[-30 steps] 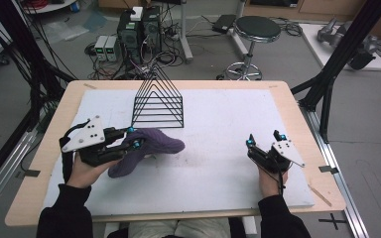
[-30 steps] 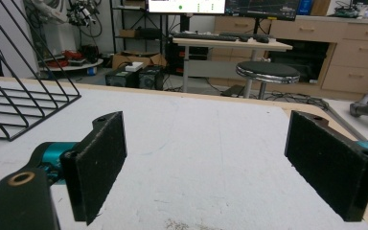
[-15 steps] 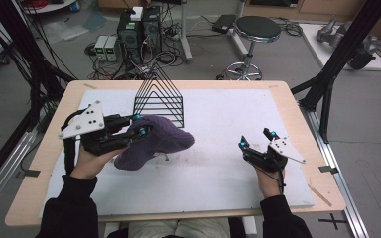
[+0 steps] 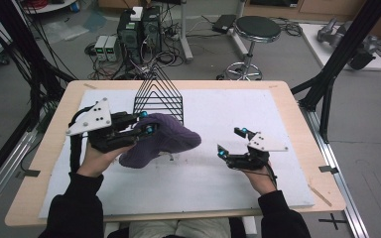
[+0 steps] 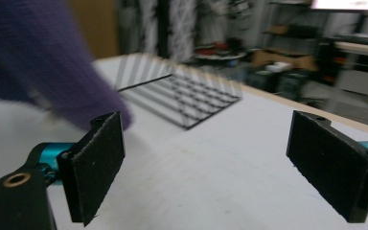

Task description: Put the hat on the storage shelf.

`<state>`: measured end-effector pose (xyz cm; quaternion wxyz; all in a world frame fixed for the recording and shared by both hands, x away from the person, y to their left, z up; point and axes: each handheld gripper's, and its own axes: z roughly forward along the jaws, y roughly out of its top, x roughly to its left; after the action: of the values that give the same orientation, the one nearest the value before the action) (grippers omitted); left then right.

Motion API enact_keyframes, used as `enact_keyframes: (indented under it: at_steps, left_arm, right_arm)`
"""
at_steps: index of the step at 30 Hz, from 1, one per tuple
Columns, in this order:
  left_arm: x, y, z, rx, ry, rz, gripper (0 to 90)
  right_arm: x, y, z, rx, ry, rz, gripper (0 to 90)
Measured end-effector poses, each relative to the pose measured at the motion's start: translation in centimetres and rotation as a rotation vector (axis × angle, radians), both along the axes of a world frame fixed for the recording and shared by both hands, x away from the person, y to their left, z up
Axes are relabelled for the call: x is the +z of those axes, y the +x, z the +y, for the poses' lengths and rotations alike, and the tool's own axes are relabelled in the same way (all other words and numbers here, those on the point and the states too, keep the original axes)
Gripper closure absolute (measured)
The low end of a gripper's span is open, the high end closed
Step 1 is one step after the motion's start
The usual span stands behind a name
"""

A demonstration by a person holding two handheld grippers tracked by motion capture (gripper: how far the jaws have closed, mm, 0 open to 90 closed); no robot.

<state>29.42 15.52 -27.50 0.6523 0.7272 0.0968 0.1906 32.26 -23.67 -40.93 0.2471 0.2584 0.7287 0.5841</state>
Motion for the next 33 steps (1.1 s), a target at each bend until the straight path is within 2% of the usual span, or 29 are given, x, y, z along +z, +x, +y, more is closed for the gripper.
enact_keyframes:
  at_steps: [1,3,6,8,13,21,24,25,26,27,28,30,31,32,33]
  left_arm:
    - [0.0,0.1,-0.2,-0.006,0.004,0.002,77.5]
    - [0.0,0.2,-0.5,-0.010,0.000,0.001,77.5]
    - [0.1,0.3,-0.6,-0.021,-0.013,0.003,77.4]
    - [0.2,0.4,-0.6,-0.029,-0.026,0.008,77.4]
    - [0.1,0.7,-0.6,-0.028,-0.037,0.010,77.4]
    - [0.1,0.9,-0.7,-0.046,-0.070,0.013,77.4]
    - [0.1,0.9,-0.5,-0.046,-0.076,0.015,77.4]
    - [0.1,0.9,-0.4,-0.047,-0.077,0.015,77.3]
    - [0.1,0.9,-0.3,-0.044,-0.074,0.014,77.3]
    - [0.0,0.9,-0.2,-0.041,-0.075,0.013,77.3]
    - [0.0,0.9,0.0,-0.040,-0.074,0.016,77.3]
    - [-0.1,0.9,0.3,-0.033,-0.079,0.014,77.3]
    - [-0.2,1.0,0.4,-0.030,-0.081,0.016,77.4]
    - [-0.2,1.0,0.6,-0.028,-0.082,0.017,77.4]
    - [-0.2,1.1,0.8,-0.018,-0.082,0.017,77.4]
  right_arm:
    - [0.2,0.4,0.8,0.072,-0.033,0.009,12.3]
    - [0.2,0.5,1.1,0.089,-0.038,0.013,12.3]
    - [0.0,1.0,2.5,0.152,-0.056,0.030,12.3]
    - [0.0,1.1,2.8,0.162,-0.056,0.026,12.3]
    - [0.4,1.0,4.0,0.232,-0.037,0.023,12.2]
    - [0.5,1.4,5.9,0.287,-0.025,0.022,12.3]
    - [0.5,1.6,6.6,0.291,-0.031,0.019,14.9]
    - [0.5,1.7,6.8,0.300,-0.021,0.021,22.4]
    - [0.5,1.7,6.8,0.300,-0.021,0.021,22.4]
    - [0.7,1.7,6.9,0.298,-0.015,0.039,33.4]
    - [0.7,1.7,6.9,0.298,-0.015,0.039,33.4]
    - [0.8,1.7,7.0,0.298,-0.008,0.063,46.4]
    - [1.2,1.6,7.2,0.292,-0.010,0.080,57.6]
    - [1.2,1.6,7.2,0.292,-0.010,0.080,57.6]
    - [1.5,1.5,7.5,0.302,-0.013,0.095,68.3]
